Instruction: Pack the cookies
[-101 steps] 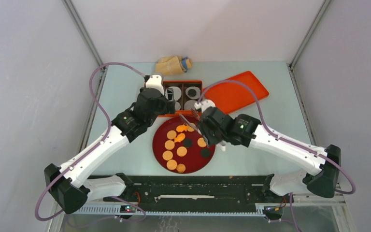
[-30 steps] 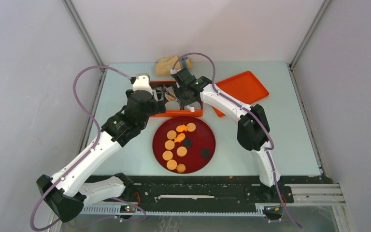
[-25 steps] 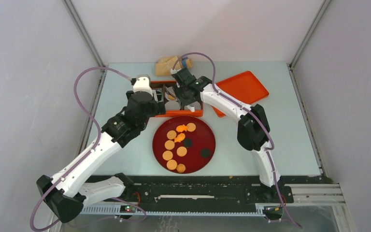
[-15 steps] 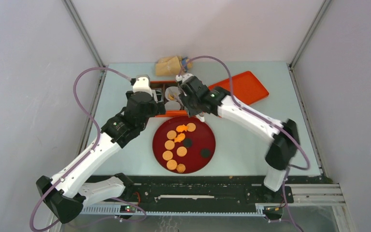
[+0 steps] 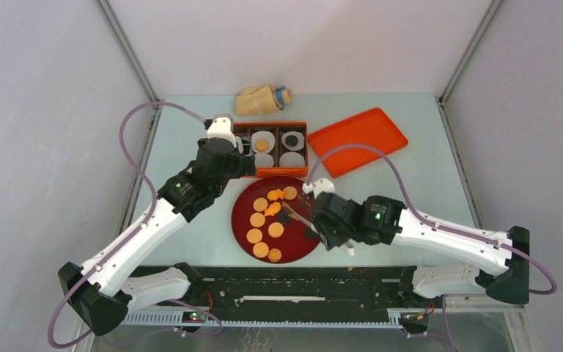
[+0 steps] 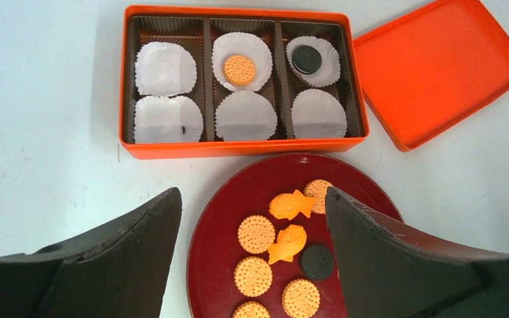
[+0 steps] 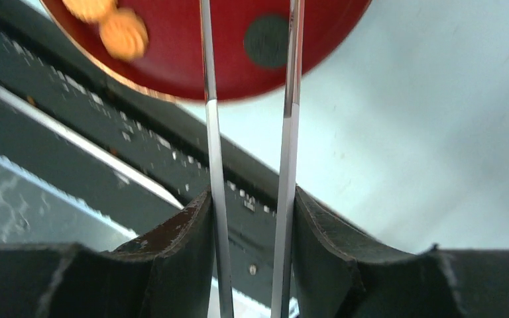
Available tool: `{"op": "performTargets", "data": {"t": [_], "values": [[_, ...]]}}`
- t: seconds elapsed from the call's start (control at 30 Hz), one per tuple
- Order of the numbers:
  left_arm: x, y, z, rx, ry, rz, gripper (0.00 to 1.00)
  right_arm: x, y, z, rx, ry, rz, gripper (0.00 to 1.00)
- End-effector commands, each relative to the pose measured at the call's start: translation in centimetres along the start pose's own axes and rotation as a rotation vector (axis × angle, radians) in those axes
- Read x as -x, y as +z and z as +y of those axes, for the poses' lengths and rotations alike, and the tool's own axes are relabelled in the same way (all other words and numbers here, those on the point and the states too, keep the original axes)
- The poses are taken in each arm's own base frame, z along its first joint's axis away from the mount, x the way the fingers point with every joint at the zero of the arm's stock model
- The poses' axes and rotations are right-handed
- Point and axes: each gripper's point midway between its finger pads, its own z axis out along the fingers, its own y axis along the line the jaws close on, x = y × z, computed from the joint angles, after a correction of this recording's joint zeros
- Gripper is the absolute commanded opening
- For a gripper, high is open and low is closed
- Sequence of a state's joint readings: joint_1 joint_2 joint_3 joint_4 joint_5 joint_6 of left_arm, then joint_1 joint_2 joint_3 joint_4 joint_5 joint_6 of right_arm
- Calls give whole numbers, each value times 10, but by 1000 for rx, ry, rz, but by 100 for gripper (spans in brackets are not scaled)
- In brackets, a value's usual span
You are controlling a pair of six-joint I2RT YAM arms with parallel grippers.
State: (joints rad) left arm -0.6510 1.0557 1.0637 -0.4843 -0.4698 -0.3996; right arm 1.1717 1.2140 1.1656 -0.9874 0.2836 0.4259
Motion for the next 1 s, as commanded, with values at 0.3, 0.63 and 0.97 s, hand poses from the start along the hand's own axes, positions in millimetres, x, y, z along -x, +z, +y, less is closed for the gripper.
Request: {"op": "performTargets", "data": {"t": [0.3, 0.63, 0.97], "values": [[13, -9, -21, -121, -93, -33, 84, -87, -11, 11, -42, 141, 143, 49], [10, -12, -27, -169, -100, -37, 84, -73, -2, -7, -137, 104, 97, 48], [6, -11, -23, -154, -97, -36, 84, -74, -4, 5, -54, 56, 166, 45]]}}
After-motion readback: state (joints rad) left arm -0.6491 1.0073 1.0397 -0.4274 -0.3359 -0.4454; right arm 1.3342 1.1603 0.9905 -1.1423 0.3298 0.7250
